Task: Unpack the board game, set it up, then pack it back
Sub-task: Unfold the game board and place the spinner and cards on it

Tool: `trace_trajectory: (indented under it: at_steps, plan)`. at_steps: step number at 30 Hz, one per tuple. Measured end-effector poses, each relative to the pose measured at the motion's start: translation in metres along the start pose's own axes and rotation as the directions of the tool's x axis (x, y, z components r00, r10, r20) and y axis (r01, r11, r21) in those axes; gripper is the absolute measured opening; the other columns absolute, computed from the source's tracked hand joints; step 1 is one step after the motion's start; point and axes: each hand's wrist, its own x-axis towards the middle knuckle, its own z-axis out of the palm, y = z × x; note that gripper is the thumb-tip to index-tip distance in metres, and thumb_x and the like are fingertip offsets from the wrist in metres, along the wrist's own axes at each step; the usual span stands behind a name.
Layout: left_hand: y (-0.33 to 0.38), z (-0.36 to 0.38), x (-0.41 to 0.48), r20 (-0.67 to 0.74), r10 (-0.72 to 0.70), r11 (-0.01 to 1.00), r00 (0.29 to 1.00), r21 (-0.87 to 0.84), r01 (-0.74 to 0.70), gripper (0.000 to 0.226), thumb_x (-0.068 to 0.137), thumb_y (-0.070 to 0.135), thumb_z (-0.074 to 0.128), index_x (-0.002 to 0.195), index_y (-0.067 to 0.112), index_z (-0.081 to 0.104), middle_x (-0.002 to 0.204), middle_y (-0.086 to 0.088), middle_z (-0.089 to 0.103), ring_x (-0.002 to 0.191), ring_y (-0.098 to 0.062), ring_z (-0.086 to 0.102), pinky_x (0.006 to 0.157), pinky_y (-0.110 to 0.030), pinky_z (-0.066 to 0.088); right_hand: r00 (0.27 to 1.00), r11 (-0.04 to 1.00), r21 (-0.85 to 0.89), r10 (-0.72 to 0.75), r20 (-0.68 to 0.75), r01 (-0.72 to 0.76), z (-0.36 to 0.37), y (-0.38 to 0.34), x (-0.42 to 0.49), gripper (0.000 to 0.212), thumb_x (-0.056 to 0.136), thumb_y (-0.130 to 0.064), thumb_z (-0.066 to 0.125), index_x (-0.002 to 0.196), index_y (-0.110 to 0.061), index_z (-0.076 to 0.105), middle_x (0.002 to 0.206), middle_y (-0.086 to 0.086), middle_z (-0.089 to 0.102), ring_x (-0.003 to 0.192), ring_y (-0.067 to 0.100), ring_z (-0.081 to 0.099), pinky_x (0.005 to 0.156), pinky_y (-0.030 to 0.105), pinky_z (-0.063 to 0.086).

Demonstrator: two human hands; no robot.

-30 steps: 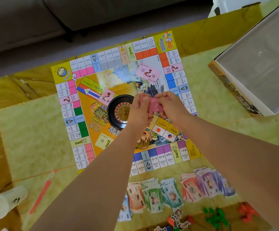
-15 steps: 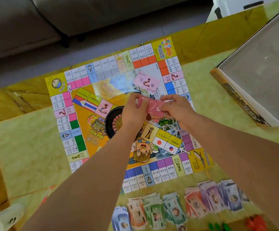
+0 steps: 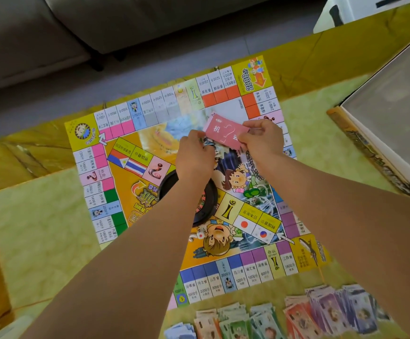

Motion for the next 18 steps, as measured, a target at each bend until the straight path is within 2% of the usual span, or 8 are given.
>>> trace_trajectory:
  at_steps: [3, 5, 7, 9, 11, 12, 15, 18]
  plan:
    - [-0.002, 0.001, 0.001, 0.02, 0.062, 0.997, 0.998, 0.036, -0.063, 0.039, 0.09, 0.011, 0.049, 0.127, 0.025, 0.052, 0.117, -0.011, 0.054, 0.089, -0.029, 0.061, 0.07, -0.036, 0.05, 0.997, 0.994, -0.097, -0.059, -0.048, 0.054, 0.009, 0.005, 0.002, 0.029, 0.077, -0.003, 0.074, 0.088, -0.024, 0.058, 0.082, -0.003, 0.061, 0.085, 0.024, 0.069, 0.077, 0.04, 0.058]
    - [-0.003, 0.001, 0.001, 0.037, 0.076, 0.994, 0.996, 0.071, -0.078, 0.04, 0.091, 0.012, 0.047, 0.128, 0.027, 0.053, 0.12, -0.01, 0.048, 0.091, -0.029, 0.06, 0.071, -0.035, 0.05, 0.993, 0.984, -0.16, -0.091, -0.075, 0.078, 0.011, 0.007, 0.003, 0.027, 0.077, -0.006, 0.075, 0.094, -0.019, 0.059, 0.079, -0.006, 0.057, 0.082, 0.02, 0.066, 0.08, 0.039, 0.057]
    - [-0.004, 0.002, 0.002, 0.046, 0.068, 0.993, 0.997, 0.093, -0.073, 0.041, 0.092, 0.012, 0.046, 0.13, 0.026, 0.055, 0.123, -0.009, 0.044, 0.095, -0.028, 0.059, 0.071, -0.032, 0.048, 0.983, 0.959, -0.258, -0.148, -0.105, 0.117, 0.012, 0.009, 0.003, 0.031, 0.078, -0.011, 0.076, 0.105, -0.015, 0.061, 0.093, 0.0, 0.058, 0.083, 0.017, 0.059, 0.081, 0.034, 0.054]
    - [-0.004, 0.003, 0.002, 0.045, 0.072, 0.991, 0.996, 0.105, -0.076, 0.041, 0.093, 0.012, 0.046, 0.13, 0.025, 0.054, 0.123, -0.01, 0.043, 0.097, -0.028, 0.057, 0.071, -0.031, 0.046, 0.959, 0.909, -0.36, -0.262, -0.107, 0.208, 0.01, 0.01, 0.001, 0.035, 0.08, -0.014, 0.073, 0.112, -0.016, 0.06, 0.112, 0.006, 0.05, 0.088, 0.015, 0.053, 0.078, 0.026, 0.047]
    - [-0.003, 0.004, 0.001, 0.054, 0.08, 0.988, 0.995, 0.126, -0.087, 0.042, 0.093, 0.012, 0.045, 0.132, 0.024, 0.053, 0.125, -0.011, 0.042, 0.099, -0.03, 0.056, 0.072, -0.03, 0.043, 0.922, 0.83, -0.454, -0.385, -0.044, 0.325, 0.005, 0.012, -0.004, 0.029, 0.085, -0.013, 0.066, 0.113, -0.018, 0.061, 0.116, 0.006, 0.045, 0.09, 0.014, 0.05, 0.074, 0.022, 0.04]
    - [-0.003, 0.004, 0.002, 0.062, 0.084, 0.986, 0.995, 0.139, -0.092, 0.042, 0.093, 0.012, 0.045, 0.133, 0.023, 0.052, 0.126, -0.012, 0.042, 0.101, -0.031, 0.054, 0.073, -0.03, 0.042, 0.916, 0.796, -0.487, -0.401, 0.019, 0.359, 0.005, 0.013, -0.005, 0.028, 0.087, -0.012, 0.062, 0.114, -0.019, 0.062, 0.116, 0.007, 0.044, 0.09, 0.014, 0.049, 0.075, 0.022, 0.04]
    - [-0.002, 0.002, -0.003, 0.061, 0.109, 0.982, 0.992, 0.146, -0.117, 0.045, 0.093, 0.014, 0.046, 0.137, 0.022, 0.049, 0.127, -0.013, 0.042, 0.111, -0.03, 0.05, 0.079, -0.031, 0.042, 0.918, 0.741, -0.543, -0.339, 0.204, 0.394, 0.004, 0.02, -0.012, 0.039, 0.09, -0.01, 0.058, 0.128, -0.019, 0.059, 0.113, 0.008, 0.039, 0.095, 0.021, 0.049, 0.082, 0.023, 0.039]
    - [-0.008, -0.002, -0.019, -0.016, 0.164, 0.978, 0.986, 0.133, -0.161, 0.041, 0.092, 0.014, 0.048, 0.133, 0.019, 0.054, 0.124, -0.012, 0.047, 0.112, -0.028, 0.048, 0.087, -0.036, 0.044, 0.903, 0.725, -0.538, -0.343, 0.258, 0.429, 0.002, 0.017, -0.025, 0.044, 0.09, -0.007, 0.056, 0.133, -0.018, 0.054, 0.117, 0.01, 0.04, 0.096, 0.02, 0.049, 0.082, 0.024, 0.04]
